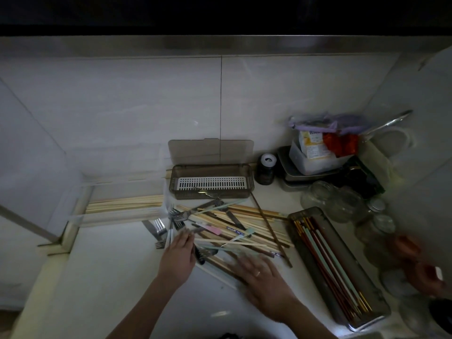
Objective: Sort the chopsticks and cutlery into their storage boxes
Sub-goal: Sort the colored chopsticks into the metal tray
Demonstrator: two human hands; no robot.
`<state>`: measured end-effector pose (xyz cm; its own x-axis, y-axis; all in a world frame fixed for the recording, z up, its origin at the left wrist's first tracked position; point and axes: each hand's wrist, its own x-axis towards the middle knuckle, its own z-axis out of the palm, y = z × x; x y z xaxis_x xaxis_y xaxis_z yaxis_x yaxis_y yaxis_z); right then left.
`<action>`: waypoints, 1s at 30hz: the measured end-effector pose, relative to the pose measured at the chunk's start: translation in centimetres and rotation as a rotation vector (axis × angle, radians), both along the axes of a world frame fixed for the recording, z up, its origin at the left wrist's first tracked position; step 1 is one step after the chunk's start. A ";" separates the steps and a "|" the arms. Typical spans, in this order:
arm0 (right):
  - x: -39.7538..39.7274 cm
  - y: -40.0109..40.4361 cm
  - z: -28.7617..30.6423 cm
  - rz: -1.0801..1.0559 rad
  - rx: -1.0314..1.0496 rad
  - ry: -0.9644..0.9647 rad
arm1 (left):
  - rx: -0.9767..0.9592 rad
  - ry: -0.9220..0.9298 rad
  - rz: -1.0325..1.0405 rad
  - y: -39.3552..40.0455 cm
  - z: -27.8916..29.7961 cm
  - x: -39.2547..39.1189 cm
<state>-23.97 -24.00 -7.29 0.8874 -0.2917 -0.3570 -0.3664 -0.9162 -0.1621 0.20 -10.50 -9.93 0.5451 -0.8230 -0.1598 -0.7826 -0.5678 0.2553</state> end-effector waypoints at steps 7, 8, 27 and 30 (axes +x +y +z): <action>0.9 -0.2 0.4 -0.077 0.104 0.048 | -0.099 -0.038 -0.099 1.4 -0.2 -0.8; 0.9 -0.4 0.3 -0.063 0.101 0.019 | -0.106 -0.065 -0.151 1.7 -0.1 -1.5; 3.4 -3.3 1.3 -0.310 0.034 -0.334 | -0.072 -0.113 -0.303 4.6 -0.3 -3.8; 4.7 -3.6 1.2 -0.269 0.010 -0.178 | -0.059 -0.074 -0.305 4.8 0.0 -3.8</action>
